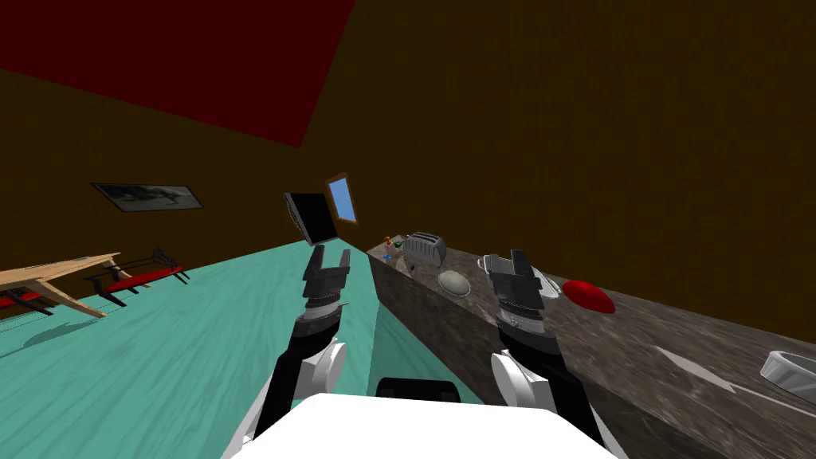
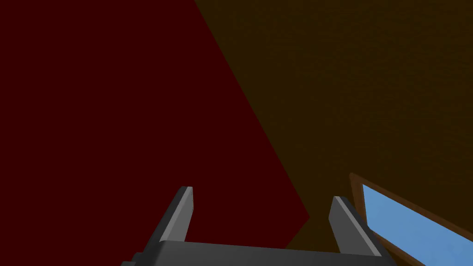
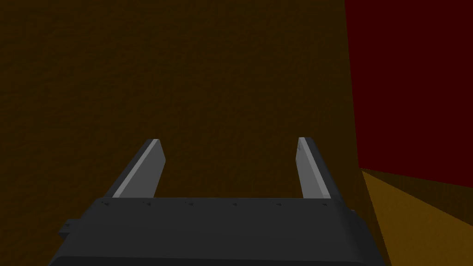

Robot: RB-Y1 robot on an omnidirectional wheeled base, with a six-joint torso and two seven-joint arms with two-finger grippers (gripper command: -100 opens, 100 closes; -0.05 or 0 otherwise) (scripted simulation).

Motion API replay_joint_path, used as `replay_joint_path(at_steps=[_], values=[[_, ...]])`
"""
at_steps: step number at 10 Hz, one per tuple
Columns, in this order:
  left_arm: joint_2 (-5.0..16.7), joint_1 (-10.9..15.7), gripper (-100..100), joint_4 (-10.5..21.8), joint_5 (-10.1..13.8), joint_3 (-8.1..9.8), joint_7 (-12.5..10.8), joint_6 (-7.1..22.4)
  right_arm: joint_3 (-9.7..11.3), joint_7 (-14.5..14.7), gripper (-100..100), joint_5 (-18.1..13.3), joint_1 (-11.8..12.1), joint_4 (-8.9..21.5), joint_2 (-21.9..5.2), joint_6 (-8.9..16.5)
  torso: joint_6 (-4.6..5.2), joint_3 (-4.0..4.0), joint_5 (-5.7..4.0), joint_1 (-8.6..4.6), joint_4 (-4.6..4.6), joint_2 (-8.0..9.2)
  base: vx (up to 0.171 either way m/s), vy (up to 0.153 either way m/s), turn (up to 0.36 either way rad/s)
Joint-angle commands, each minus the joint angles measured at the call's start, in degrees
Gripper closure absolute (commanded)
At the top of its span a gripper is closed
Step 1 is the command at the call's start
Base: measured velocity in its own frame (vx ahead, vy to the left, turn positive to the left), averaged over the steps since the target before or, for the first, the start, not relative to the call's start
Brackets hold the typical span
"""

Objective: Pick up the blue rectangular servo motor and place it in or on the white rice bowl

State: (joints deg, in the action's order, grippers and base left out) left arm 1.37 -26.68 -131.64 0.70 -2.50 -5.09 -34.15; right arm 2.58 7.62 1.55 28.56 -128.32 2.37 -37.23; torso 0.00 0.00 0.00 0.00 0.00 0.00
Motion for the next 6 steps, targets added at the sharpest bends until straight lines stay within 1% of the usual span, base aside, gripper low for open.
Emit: replay_joint_path(at_steps=[1,3,6], values=[[2.18,0.71,-100,1.13,0.17,-0.05,0.16,0.16,0.0,0.0,0,0.0,0.0,0.0,0.0,0.0,0.0,0.0,0.0,0.0,0.0,0.0,-0.026,-0.004,-0.008],[4.08,1.7,-100,2.71,0.38,-0.16,0.39,0.41,0.0,0.0,0,0.0,-0.01,0.0,0.0,0.0,0.01,0.08,0.01,0.02,0.03,0.14,-0.055,0.003,-0.016],[6.54,3.71,-100,6.03,0.73,-0.45,0.9,1.0,0.0,0.0,0,0.0,-0.01,0.0,0.0,0.0,0.01,0.18,-0.01,-0.04,0.07,0.31,-0.085,-0.014,-0.026]])
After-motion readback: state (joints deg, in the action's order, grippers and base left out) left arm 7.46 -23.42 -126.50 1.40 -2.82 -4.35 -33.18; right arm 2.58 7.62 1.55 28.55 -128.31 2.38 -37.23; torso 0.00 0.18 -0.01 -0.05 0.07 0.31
